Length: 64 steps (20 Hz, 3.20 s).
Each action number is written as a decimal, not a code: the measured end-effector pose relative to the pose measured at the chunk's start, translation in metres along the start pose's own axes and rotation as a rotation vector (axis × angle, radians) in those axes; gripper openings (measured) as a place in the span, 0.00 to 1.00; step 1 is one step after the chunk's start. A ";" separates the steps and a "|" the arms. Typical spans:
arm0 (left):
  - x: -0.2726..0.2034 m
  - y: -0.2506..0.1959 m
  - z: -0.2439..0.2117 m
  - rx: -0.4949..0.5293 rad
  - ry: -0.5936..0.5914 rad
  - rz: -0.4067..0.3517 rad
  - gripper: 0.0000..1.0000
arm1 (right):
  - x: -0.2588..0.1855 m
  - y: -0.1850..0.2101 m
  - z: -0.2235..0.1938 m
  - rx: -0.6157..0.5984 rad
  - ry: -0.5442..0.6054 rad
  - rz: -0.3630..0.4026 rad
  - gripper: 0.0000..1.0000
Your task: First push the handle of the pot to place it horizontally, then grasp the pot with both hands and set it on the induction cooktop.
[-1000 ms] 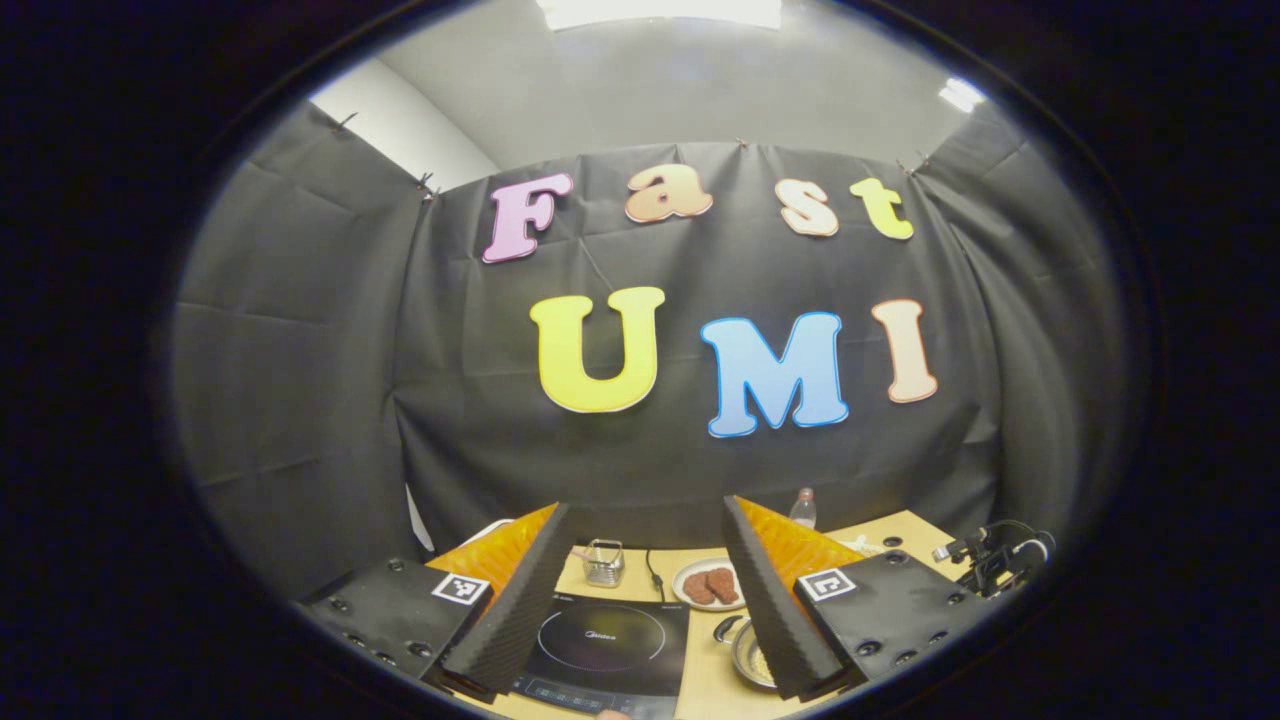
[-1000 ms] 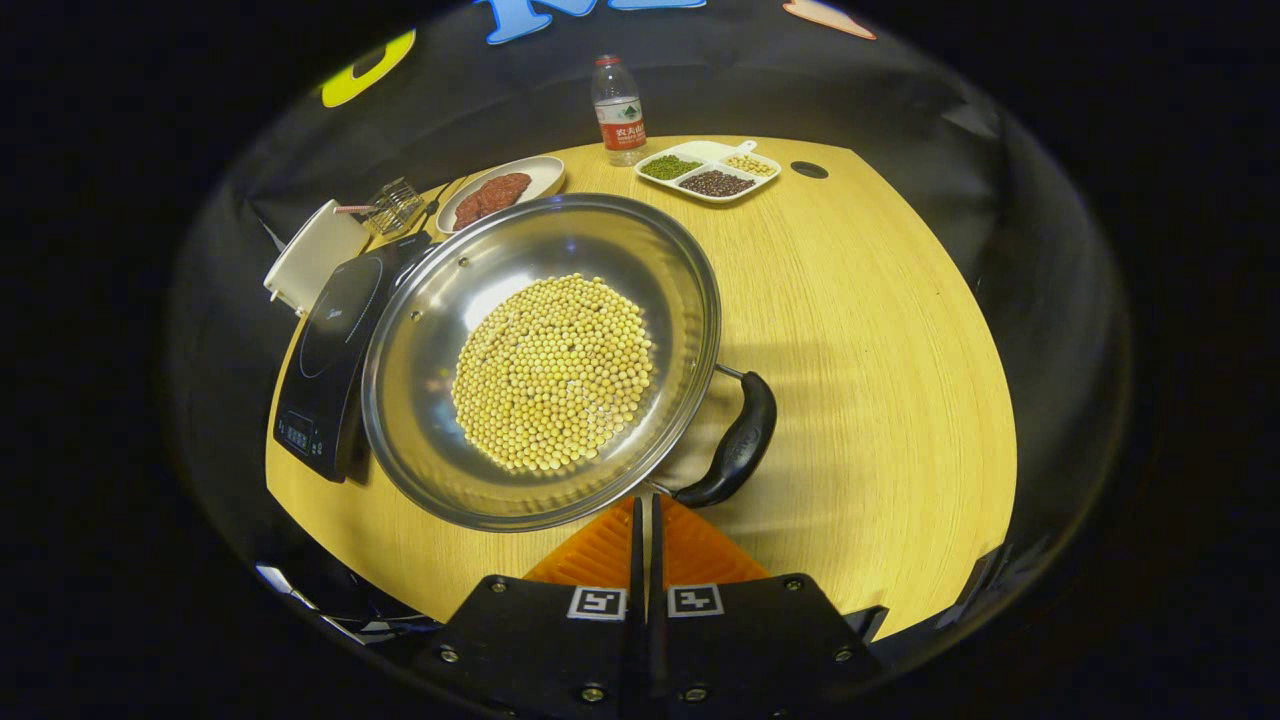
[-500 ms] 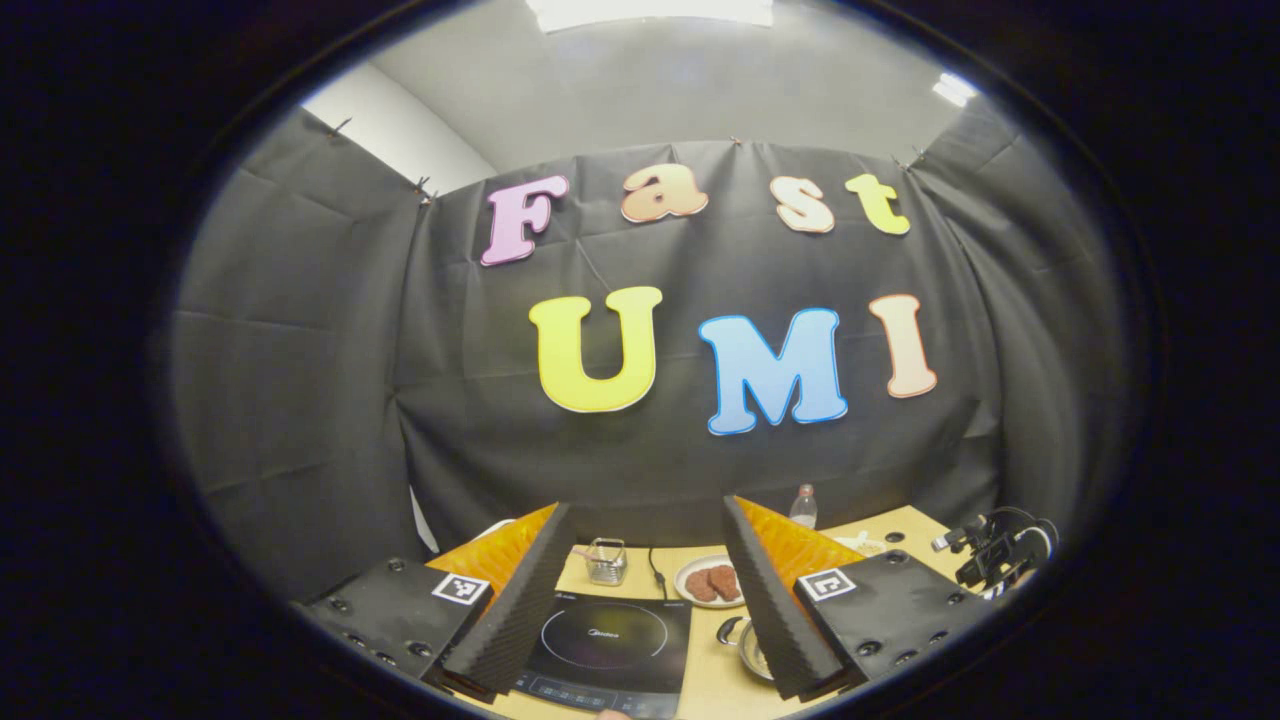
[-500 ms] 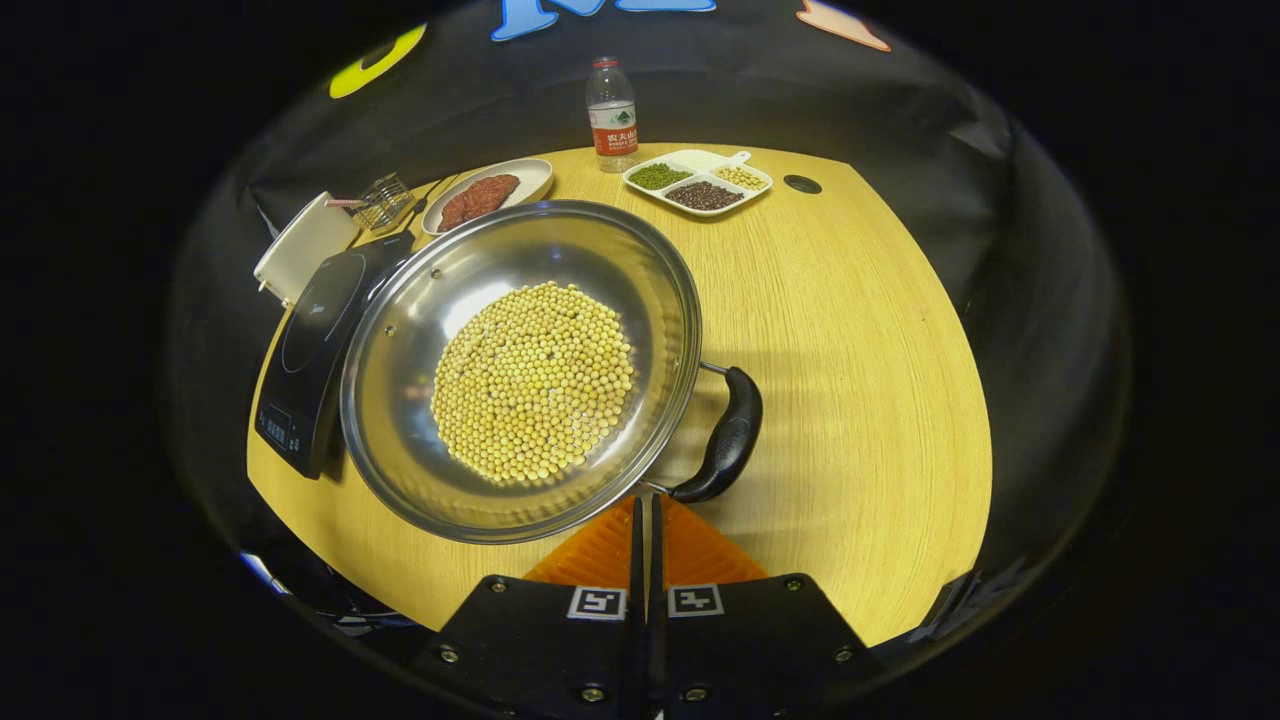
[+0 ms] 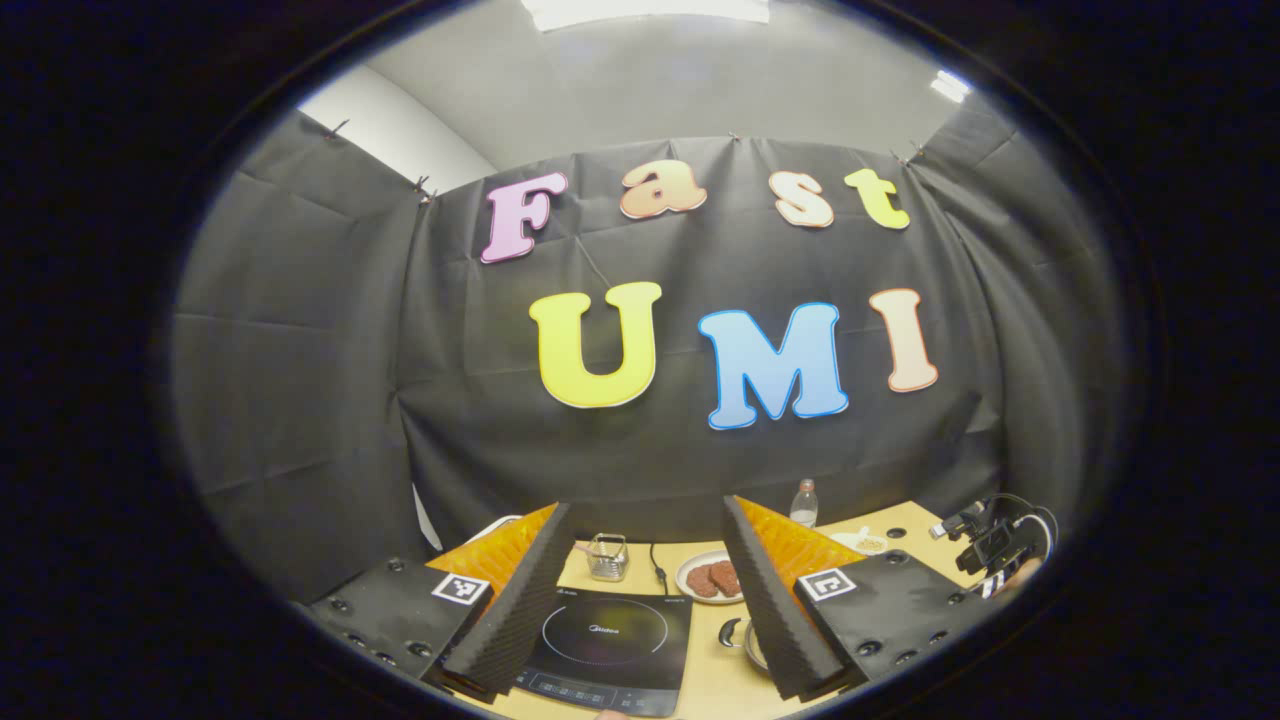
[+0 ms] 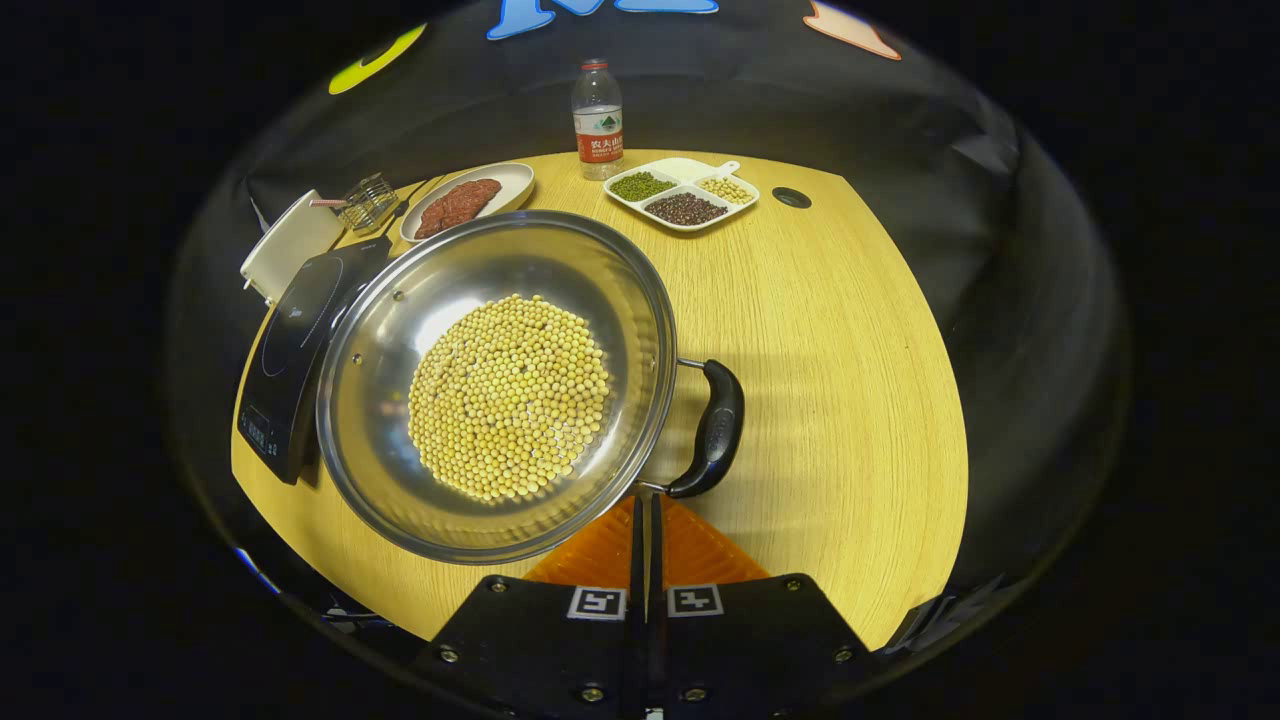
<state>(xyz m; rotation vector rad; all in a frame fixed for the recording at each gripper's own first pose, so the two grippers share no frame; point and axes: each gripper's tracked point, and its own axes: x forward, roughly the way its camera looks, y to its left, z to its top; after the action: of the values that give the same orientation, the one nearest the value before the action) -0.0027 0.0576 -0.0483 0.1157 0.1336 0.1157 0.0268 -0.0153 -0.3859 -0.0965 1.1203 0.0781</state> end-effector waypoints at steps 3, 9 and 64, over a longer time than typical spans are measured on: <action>0.001 -0.004 0.000 0.005 0.001 0.001 0.99 | 0.005 -0.005 0.007 -0.006 -0.003 -0.004 0.01; 0.002 -0.011 -0.002 0.009 0.009 0.010 0.99 | 0.015 -0.020 0.013 0.007 0.005 -0.014 0.01; 0.143 -0.150 -0.383 0.002 0.621 -0.311 1.00 | 0.031 -0.011 0.090 0.082 -0.428 -0.004 0.98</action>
<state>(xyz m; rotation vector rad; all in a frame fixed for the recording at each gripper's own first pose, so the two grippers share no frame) 0.1009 -0.0321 -0.4618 0.0566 0.7677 -0.1634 0.1220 -0.0157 -0.3747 -0.0067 0.6948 0.0458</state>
